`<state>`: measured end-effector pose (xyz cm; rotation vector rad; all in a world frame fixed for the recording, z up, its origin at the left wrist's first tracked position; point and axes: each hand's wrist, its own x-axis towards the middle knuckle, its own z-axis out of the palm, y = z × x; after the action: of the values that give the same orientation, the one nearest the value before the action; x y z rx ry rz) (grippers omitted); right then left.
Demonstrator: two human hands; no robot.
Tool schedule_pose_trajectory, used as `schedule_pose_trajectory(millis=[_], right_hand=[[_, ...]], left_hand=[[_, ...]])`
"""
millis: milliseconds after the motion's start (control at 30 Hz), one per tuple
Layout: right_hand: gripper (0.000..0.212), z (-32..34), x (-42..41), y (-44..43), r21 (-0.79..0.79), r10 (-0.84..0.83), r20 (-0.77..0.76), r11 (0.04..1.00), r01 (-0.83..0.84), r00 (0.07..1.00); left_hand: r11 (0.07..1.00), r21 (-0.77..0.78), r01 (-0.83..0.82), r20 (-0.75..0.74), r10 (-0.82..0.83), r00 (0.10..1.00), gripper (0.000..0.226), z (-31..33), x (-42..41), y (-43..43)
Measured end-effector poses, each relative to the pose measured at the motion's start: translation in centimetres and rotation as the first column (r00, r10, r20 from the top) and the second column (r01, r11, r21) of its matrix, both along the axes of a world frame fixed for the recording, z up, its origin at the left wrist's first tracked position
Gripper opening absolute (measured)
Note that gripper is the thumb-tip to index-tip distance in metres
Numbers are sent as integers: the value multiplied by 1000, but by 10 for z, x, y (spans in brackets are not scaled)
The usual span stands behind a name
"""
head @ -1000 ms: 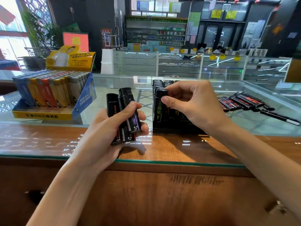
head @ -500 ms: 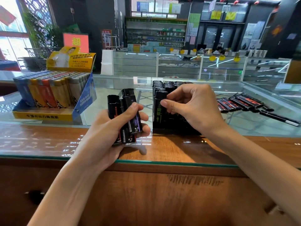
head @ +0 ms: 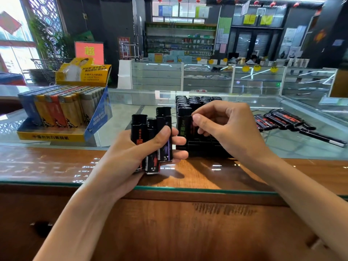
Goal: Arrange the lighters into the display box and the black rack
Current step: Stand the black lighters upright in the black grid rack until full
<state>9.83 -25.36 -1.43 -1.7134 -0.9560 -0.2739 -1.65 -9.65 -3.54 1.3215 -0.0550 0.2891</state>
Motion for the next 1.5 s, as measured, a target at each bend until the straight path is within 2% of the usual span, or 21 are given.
schedule_pose_trajectory(millis=[133,233,333,467,567,700,800,967,1033,1133,1267,1500], right_hand=[[13,2,-14,-4,-3,201,-114,979,-203,973],[14,4,-21,-2,24,300,-184,953,-301,936],[7,5,-26,3,28,326,-200,945,-327,924],[15,4,-27,6,71,337,-172,941,-330,926],[10,5,-26,4,127,350,-183,935,-331,919],[21,8,-14,-15,156,322,-231,944,-292,918],[27,14,5,-40,133,231,-227,970,-204,946],[7,15,36,-66,97,-65,-140,992,79,988],[8,12,44,-69,57,-145,-103,987,151,984],[8,10,49,-64,49,-164,-78,985,168,983],[13,12,51,-51,34,-163,-14,986,164,986],[15,12,55,-31,-107,-156,131,980,171,979]], left_hand=[[998,38,49,12,-50,999,28,0,1,0],[994,100,44,20,-47,999,32,0,1,-1],[992,125,29,31,-33,999,32,0,2,-2],[993,115,18,42,-23,999,32,1,2,-4],[994,109,-9,50,3,999,23,0,2,-5],[996,69,-50,25,48,999,32,-3,5,-3],[998,37,-44,12,44,999,37,-2,6,-2],[998,-41,-51,-44,49,998,36,-4,14,3],[998,-51,-23,-43,21,999,35,-5,14,4],[997,-68,24,-31,-26,999,33,-7,11,5],[1000,-19,7,-29,-8,1000,37,-7,11,4],[1000,4,15,-10,-15,1000,36,-5,9,3]])
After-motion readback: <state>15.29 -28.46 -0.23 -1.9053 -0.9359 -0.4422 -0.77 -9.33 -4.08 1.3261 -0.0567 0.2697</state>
